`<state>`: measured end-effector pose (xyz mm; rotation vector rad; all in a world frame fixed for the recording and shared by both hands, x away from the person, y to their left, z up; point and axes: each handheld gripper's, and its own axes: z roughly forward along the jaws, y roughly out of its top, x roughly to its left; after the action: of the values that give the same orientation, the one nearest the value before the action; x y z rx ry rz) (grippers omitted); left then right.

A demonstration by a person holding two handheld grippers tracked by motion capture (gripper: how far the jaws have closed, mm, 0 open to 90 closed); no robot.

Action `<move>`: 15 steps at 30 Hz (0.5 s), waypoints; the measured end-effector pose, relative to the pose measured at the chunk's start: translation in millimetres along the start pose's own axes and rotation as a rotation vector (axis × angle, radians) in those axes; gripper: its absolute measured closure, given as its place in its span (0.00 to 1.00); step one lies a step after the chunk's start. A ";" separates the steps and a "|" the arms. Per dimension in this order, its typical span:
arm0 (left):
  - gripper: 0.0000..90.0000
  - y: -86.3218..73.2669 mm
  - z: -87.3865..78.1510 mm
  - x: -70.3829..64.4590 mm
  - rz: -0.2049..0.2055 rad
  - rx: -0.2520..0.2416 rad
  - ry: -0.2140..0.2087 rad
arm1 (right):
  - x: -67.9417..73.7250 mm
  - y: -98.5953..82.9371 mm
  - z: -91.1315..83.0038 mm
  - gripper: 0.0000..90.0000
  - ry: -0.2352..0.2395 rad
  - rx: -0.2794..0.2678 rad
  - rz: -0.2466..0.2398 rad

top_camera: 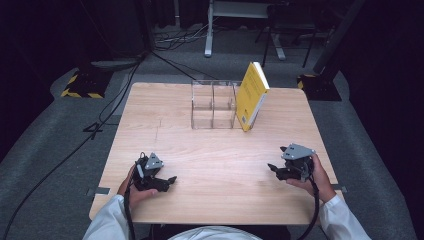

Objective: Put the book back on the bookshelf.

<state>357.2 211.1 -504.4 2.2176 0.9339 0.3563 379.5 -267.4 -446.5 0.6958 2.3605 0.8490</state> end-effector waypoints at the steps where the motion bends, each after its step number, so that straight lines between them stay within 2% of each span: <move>1: 0.20 -0.1 0.2 0.0 0.000 -0.003 0.002 | 0.0 -1.8 -0.5 0.27 0.005 -0.002 0.004; 9: 0.20 0.6 0.6 0.6 -0.003 0.001 0.001 | -0.4 -21.0 -2.7 0.27 0.016 0.017 0.014; 12: 0.20 0.6 0.5 0.5 -0.003 0.001 0.002 | 1.6 -30.8 -2.6 0.27 0.013 0.041 -0.017; 15: 0.20 0.6 0.6 0.5 -0.003 0.001 0.001 | 2.3 -38.6 -3.1 0.27 0.020 0.041 -0.016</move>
<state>358.1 210.9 -504.4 2.2162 0.9386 0.3560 365.0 -293.1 -471.6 0.6875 2.4043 0.8069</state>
